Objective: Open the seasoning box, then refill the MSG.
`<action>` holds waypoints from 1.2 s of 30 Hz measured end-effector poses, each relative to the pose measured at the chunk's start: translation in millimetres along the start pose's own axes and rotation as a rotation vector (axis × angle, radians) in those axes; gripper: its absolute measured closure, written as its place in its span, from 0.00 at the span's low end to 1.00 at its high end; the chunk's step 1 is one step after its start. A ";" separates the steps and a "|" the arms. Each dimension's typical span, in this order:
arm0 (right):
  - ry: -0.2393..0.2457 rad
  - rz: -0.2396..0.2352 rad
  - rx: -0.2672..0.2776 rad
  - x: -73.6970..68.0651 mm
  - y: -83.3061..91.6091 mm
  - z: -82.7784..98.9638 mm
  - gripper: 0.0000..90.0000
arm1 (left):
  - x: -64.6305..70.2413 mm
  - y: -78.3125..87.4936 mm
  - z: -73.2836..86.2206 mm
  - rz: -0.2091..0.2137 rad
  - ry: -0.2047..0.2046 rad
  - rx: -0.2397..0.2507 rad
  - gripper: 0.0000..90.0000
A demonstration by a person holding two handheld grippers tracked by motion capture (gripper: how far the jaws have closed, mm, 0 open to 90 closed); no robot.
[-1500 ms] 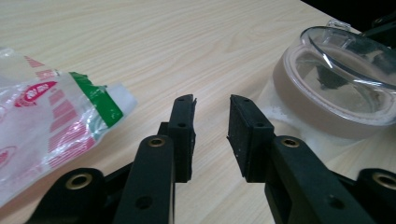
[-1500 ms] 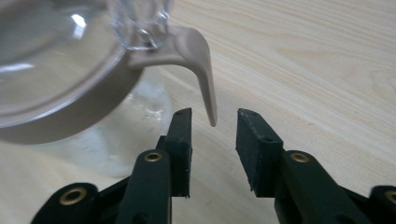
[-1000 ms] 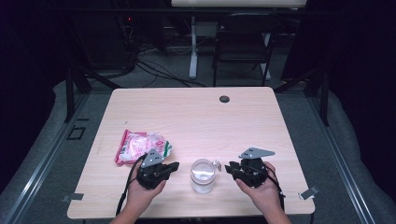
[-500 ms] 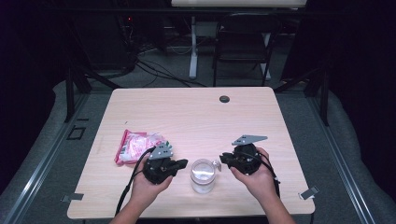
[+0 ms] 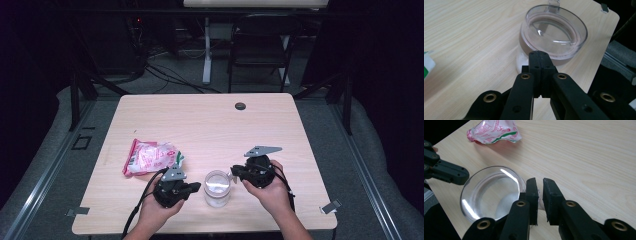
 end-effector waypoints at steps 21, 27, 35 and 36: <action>-0.020 -0.021 0.009 -0.8 -4.1 0.2 0.97 | 9.3 -5.9 6.0 0.004 -0.036 -0.032 1.00; -0.014 -0.014 0.011 -0.9 -3.7 0.8 0.97 | 12.2 -7.2 5.0 0.015 -0.046 -0.035 1.00; -0.017 -0.013 0.017 -0.7 -3.8 1.0 0.97 | 10.5 -10.0 7.4 -0.002 -0.059 -0.049 1.00; -0.017 -0.012 0.018 -0.8 -3.8 1.1 0.97 | 10.9 -9.9 7.9 0.003 -0.055 -0.054 1.00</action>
Point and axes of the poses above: each handheld gripper's, and its own axes: y roughly backward along the jaws, z roughly out of its underside, x roughly to its right, the point moved 8 cm from there along -y, roughly forward along the jaws
